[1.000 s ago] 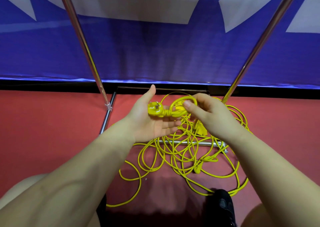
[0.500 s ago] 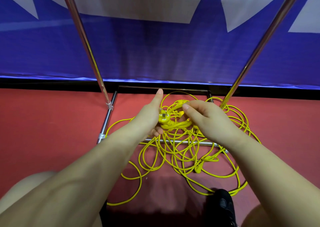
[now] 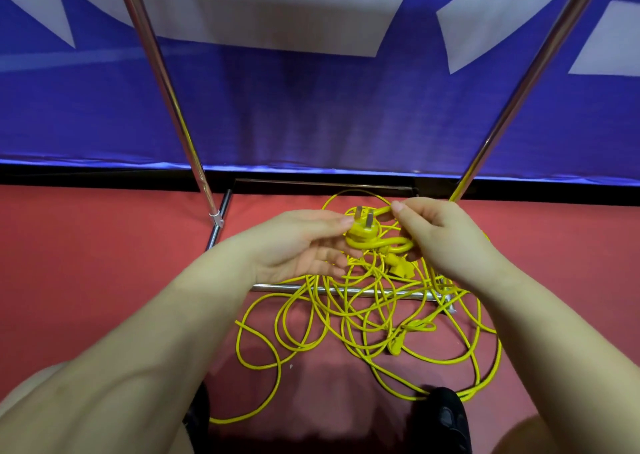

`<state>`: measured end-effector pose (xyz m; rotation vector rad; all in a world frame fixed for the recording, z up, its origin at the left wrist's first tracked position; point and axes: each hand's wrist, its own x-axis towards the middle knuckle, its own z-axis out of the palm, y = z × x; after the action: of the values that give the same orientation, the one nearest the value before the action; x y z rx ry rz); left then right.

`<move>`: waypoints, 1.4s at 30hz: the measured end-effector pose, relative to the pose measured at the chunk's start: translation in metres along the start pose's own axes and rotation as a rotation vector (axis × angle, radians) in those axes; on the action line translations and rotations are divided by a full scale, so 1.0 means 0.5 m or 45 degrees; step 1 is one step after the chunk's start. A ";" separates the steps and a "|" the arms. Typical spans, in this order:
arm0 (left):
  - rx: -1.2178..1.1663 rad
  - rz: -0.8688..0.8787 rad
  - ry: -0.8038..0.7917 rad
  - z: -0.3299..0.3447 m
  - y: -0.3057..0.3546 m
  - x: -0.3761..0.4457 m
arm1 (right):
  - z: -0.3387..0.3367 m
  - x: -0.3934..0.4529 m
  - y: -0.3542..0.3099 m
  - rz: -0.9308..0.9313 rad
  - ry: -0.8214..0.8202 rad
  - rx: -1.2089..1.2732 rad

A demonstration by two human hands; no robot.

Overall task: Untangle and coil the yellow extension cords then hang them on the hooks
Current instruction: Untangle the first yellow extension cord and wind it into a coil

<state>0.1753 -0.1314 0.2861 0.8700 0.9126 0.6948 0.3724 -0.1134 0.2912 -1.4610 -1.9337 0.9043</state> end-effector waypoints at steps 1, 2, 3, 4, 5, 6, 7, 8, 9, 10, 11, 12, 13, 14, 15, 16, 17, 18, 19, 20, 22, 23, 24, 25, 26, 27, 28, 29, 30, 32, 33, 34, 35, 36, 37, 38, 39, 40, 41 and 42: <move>0.000 0.009 0.035 0.001 -0.003 0.001 | 0.001 -0.002 -0.002 0.030 -0.025 0.053; 0.009 0.014 0.068 0.001 -0.005 0.002 | 0.003 -0.003 -0.003 0.072 -0.049 0.128; 0.021 0.018 0.091 0.001 -0.006 0.004 | 0.003 -0.004 -0.004 0.109 -0.069 0.200; 0.031 0.026 0.108 0.000 -0.007 0.005 | 0.003 -0.005 -0.007 0.131 -0.084 0.251; 0.040 0.040 0.126 -0.001 -0.007 0.007 | 0.001 -0.005 -0.011 0.143 -0.102 0.284; 0.052 0.057 0.153 -0.002 -0.006 0.008 | -0.002 -0.006 -0.013 0.149 -0.125 0.317; 0.077 0.076 0.192 -0.003 -0.005 0.010 | -0.006 -0.006 -0.016 0.157 -0.148 0.345; 0.125 0.097 0.243 -0.006 -0.005 0.012 | -0.008 -0.007 -0.018 0.166 -0.166 0.357; 0.206 0.123 0.298 -0.009 -0.005 0.014 | -0.010 -0.007 -0.019 0.165 -0.178 0.338; 0.320 0.155 0.354 -0.011 -0.006 0.016 | -0.009 -0.007 -0.019 0.147 -0.188 0.286; 0.451 0.188 0.412 -0.012 -0.006 0.018 | -0.007 -0.006 -0.018 0.121 -0.207 0.218; 0.574 0.219 0.467 -0.013 -0.007 0.020 | -0.003 -0.006 -0.016 0.097 -0.233 0.153; 0.662 0.247 0.515 -0.013 -0.009 0.021 | 0.001 -0.006 -0.015 0.087 -0.258 0.099; 0.708 0.270 0.551 -0.014 -0.010 0.023 | 0.004 -0.006 -0.013 0.086 -0.278 0.052; 0.738 0.285 0.577 -0.015 -0.012 0.025 | 0.005 -0.005 -0.011 0.086 -0.290 0.008; 0.775 0.295 0.599 -0.016 -0.014 0.027 | 0.007 -0.005 -0.010 0.082 -0.292 -0.033; 0.822 0.302 0.624 -0.017 -0.014 0.030 | 0.009 -0.004 -0.009 0.077 -0.285 -0.066; 0.878 0.314 0.650 -0.019 -0.014 0.031 | 0.010 -0.002 -0.009 0.077 -0.275 -0.088; 0.941 0.341 0.683 -0.020 -0.013 0.033 | 0.012 -0.001 -0.008 0.090 -0.267 -0.099; 1.019 0.383 0.726 -0.023 -0.013 0.033 | 0.014 0.000 -0.007 0.106 -0.262 -0.103; 1.220 0.484 0.839 -0.027 -0.014 0.033 | 0.020 0.002 0.000 0.117 -0.253 -0.138; 1.305 0.533 0.885 -0.029 -0.013 0.029 | 0.022 0.002 0.002 0.103 -0.254 -0.212; 1.358 0.573 0.903 -0.030 -0.012 0.024 | 0.023 0.001 0.003 0.086 -0.263 -0.302; 1.384 0.596 0.887 -0.033 -0.011 0.021 | 0.023 -0.001 0.004 0.071 -0.269 -0.360; 1.395 0.609 0.852 -0.035 -0.009 0.019 | 0.021 -0.002 0.004 0.066 -0.268 -0.361; 1.402 0.612 0.814 -0.037 -0.008 0.018 | 0.018 -0.002 0.003 0.077 -0.266 -0.302; 1.398 0.604 0.785 -0.040 -0.007 0.017 | 0.013 -0.001 0.001 0.096 -0.257 -0.209; 1.381 0.588 0.765 -0.044 -0.005 0.017 | 0.009 0.001 -0.001 0.113 -0.240 -0.123; 1.366 0.572 0.749 -0.048 -0.005 0.016 | 0.005 0.002 -0.002 0.133 -0.225 -0.066; 1.386 0.564 0.729 -0.054 -0.004 0.015 | -0.002 0.004 0.001 0.182 -0.216 -0.040; 1.389 0.564 0.733 -0.056 -0.004 0.015 | -0.005 0.004 0.002 0.208 -0.224 -0.060; 1.361 0.564 0.754 -0.058 -0.004 0.015 | -0.008 0.003 0.003 0.233 -0.245 -0.080; 1.298 0.558 0.785 -0.059 -0.004 0.015 | -0.011 0.001 0.002 0.257 -0.287 -0.085; 1.218 0.555 0.818 -0.058 -0.004 0.015 | -0.012 -0.001 -0.001 0.280 -0.340 -0.070; 1.147 0.557 0.851 -0.059 -0.004 0.016 | -0.012 -0.004 -0.005 0.293 -0.384 -0.046; 1.092 0.555 0.879 -0.060 -0.004 0.017 | -0.011 -0.005 -0.009 0.293 -0.402 -0.019; 1.050 0.545 0.896 -0.060 -0.004 0.018 | -0.011 -0.006 -0.012 0.285 -0.395 0.011; 1.009 0.535 0.900 -0.061 -0.004 0.019 | -0.010 -0.006 -0.014 0.283 -0.370 0.050; 0.972 0.516 0.897 -0.064 -0.005 0.021 | -0.011 -0.005 -0.015 0.292 -0.332 0.106; 0.943 0.487 0.890 -0.068 -0.006 0.022 | -0.013 -0.005 -0.014 0.310 -0.289 0.177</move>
<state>0.1505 -0.1124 0.2679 1.5248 1.7127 1.0437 0.3735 -0.1158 0.3007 -1.5906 -1.8293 1.3381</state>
